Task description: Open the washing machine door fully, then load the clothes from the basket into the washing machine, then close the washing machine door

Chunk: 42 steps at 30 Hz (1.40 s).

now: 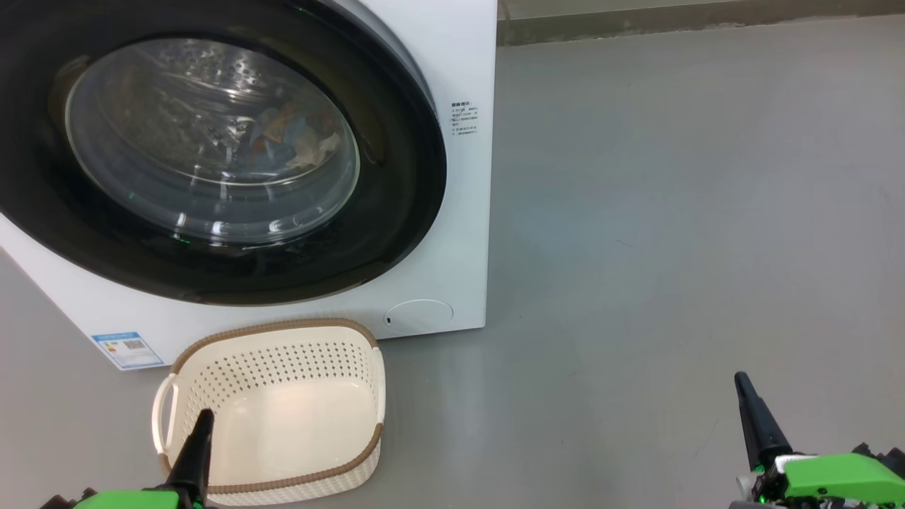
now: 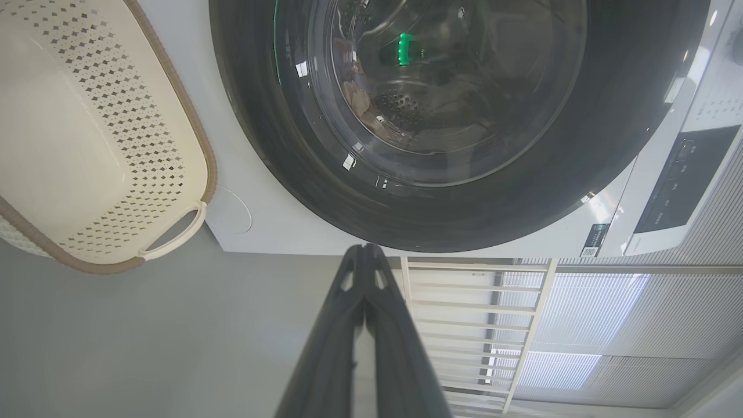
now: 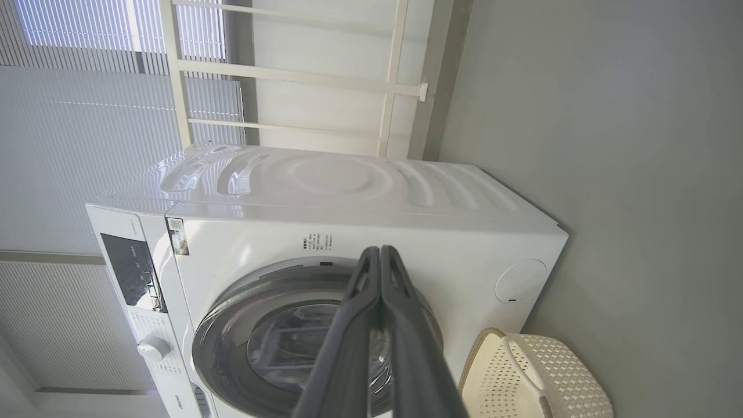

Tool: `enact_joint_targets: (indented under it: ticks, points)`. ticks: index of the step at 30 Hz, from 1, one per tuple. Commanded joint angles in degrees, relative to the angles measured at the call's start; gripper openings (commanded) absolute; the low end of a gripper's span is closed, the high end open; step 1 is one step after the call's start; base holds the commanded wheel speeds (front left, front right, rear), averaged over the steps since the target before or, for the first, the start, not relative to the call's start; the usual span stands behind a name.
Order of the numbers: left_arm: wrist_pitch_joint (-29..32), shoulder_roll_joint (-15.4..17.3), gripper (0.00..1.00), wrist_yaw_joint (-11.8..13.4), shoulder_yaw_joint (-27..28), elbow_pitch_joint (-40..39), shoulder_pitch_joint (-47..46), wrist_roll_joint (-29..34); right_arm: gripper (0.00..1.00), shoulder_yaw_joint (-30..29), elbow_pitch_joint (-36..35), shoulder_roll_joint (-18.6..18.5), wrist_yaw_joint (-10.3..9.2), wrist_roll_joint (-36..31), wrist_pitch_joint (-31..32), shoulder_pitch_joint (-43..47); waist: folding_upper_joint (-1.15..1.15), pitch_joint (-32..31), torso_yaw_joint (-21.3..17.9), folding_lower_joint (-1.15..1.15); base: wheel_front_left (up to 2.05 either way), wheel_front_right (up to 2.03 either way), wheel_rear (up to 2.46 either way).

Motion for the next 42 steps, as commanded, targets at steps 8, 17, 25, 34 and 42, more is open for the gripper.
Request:
enact_joint_targets:
  ticks: [8, 17, 25, 34, 42]
  points:
    - [1.35, 1.51, 0.00, -0.58, 1.54, -0.54, -3.68, -4.86, 0.00, 0.60, -1.92, -0.30, -0.06, 5.33, 1.45, -3.12, 0.00, 0.04, 0.06, 0.00, 0.00, 0.00, 0.00]
    - [1.35, 1.51, 0.00, -0.58, 1.54, -0.54, -3.68, -4.86, 0.00, 0.60, -1.92, -0.30, -0.06, 5.33, 1.45, -3.12, 0.00, 0.04, 0.06, 0.00, 0.00, 0.00, 0.00]
    - [1.35, 1.51, 0.00, -0.58, 1.54, -0.55, -3.68, -4.86, 0.00, 0.60, -1.92, -0.30, -0.06, 5.33, 1.45, -3.12, 0.00, 0.04, 0.06, 0.00, 0.00, 0.00, 0.00]
    - [1.35, 1.51, 0.00, -0.58, 1.54, -0.55, -3.68, -4.86, 0.00, 0.60, -1.92, -0.30, -0.06, 5.34, 1.45, -3.12, 0.00, 0.04, 0.06, 0.00, 0.00, 0.00, 0.00]
    - [1.35, 1.51, 0.00, -0.58, 1.54, -0.55, -3.68, -4.86, 0.00, 0.61, -1.92, -0.30, -0.06, 5.34, 1.45, -3.12, 0.00, 0.04, 0.06, 0.00, 0.00, 0.00, 0.00]
